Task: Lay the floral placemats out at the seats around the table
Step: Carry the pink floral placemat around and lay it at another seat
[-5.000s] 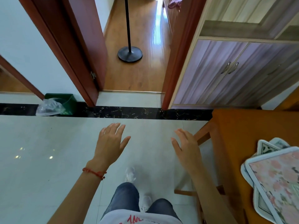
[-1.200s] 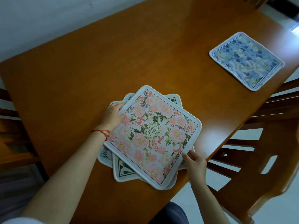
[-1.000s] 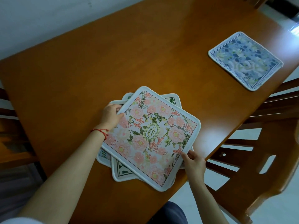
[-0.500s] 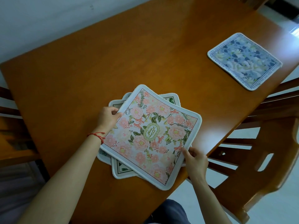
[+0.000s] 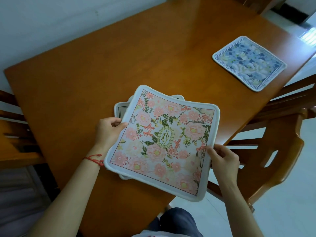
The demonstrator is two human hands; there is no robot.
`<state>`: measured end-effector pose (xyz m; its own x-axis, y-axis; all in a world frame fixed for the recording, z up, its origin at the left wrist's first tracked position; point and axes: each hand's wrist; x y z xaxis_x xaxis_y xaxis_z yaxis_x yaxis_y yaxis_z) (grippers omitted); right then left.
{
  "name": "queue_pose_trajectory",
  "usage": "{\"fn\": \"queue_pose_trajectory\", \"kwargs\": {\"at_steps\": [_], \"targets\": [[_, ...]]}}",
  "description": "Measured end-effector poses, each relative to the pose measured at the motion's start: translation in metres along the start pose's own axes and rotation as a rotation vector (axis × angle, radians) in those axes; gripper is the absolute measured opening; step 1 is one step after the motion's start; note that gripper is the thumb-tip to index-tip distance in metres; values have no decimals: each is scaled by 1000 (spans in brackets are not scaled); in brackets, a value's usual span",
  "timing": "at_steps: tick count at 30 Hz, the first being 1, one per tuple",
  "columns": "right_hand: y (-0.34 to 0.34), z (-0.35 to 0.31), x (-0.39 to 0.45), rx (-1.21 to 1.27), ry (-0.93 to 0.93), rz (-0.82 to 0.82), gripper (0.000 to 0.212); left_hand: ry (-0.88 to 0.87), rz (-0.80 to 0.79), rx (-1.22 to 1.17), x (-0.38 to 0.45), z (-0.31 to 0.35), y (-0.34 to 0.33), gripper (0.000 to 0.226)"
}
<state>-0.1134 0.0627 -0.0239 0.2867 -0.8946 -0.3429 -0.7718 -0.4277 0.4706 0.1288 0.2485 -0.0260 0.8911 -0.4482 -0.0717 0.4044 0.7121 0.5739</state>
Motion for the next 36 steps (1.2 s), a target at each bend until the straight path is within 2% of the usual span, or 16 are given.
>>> {"fn": "queue_pose_trajectory", "kwargs": {"at_steps": [8,20,24,31,36], "targets": [[40,-2,-28,51,58,37,6,-38,16,-63,-40,25,2,9],[106,32,-53,134,54,113,7,-124,-8,-78,-96,51,-20,11],[140,48,-62,186,86,132,19,-136,-17,-94,-116,66,-37,11],[205,87,-79,261,51,214,19,-200,-81,-101,-160,106,-79,16],[247,119,-97,297,7,315,9,-237,-193,-111,-185,134,-114,12]]}}
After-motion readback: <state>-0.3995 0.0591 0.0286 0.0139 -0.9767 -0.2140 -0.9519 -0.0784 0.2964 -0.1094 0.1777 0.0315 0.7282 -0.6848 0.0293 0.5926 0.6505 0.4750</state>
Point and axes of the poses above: each hand's wrist, its own x-axis towards the middle knuckle, its own y-axis out of the back of the hand, z = x × y, and after that the axes turned 6 degrees about -y, right-handed
